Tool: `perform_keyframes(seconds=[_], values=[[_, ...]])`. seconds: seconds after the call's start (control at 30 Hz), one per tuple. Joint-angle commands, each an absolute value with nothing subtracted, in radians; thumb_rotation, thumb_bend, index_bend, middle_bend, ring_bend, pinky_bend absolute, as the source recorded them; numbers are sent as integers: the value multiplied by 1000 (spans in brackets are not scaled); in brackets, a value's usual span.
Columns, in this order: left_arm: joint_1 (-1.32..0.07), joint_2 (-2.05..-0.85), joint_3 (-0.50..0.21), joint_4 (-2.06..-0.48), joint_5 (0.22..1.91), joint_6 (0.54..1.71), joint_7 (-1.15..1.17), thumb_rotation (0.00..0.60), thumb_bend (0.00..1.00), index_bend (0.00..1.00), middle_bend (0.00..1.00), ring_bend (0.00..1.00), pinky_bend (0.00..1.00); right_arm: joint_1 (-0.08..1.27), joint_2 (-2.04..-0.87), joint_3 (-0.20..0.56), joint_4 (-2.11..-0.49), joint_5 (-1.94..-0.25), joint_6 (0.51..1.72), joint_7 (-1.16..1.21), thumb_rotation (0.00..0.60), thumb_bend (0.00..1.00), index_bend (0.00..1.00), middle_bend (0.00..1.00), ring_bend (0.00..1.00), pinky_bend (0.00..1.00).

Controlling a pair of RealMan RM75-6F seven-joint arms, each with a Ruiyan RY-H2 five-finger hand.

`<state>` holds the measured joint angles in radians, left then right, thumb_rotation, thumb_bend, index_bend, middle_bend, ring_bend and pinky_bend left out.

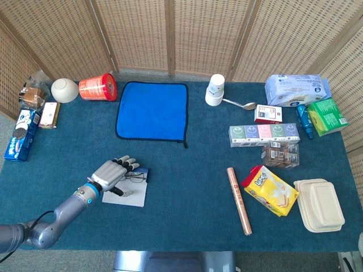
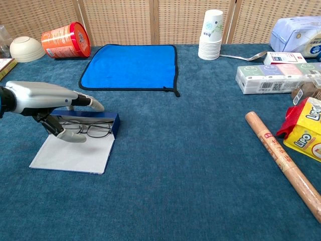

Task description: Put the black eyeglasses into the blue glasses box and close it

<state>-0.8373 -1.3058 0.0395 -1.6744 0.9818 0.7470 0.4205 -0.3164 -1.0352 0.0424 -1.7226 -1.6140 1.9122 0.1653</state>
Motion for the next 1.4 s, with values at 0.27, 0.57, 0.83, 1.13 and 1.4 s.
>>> perform_keyframes(seconds=[0.27, 0.57, 0.83, 1.13, 1.4], values=[[-792, -1267, 71, -1746, 1016, 798, 404, 264, 213, 96, 76, 15, 212, -320, -1038, 40, -1708, -1624, 1922, 190, 417, 434, 166, 292, 230, 236], [-762, -1253, 91, -1794, 1051, 829, 397, 265, 213, 95, 76, 9, 213, -316, -1038, 38, -1706, -1639, 1924, 192, 416, 432, 166, 292, 230, 237], [-742, -1244, 101, -1824, 1085, 841, 390, 258, 213, 95, 76, 9, 215, -314, -1042, 38, -1701, -1642, 1924, 192, 416, 432, 148, 292, 230, 237], [-724, -1259, 109, -1816, 1150, 846, 377, 259, 212, 84, 76, 8, 199, -305, -1042, 38, -1707, -1649, 1916, 179, 415, 433, 143, 292, 231, 236], [-738, -1309, 80, -1760, 1133, 826, 382, 260, 213, 74, 74, 0, 200, -311, -1037, 35, -1717, -1653, 1927, 171, 415, 432, 145, 291, 230, 236]])
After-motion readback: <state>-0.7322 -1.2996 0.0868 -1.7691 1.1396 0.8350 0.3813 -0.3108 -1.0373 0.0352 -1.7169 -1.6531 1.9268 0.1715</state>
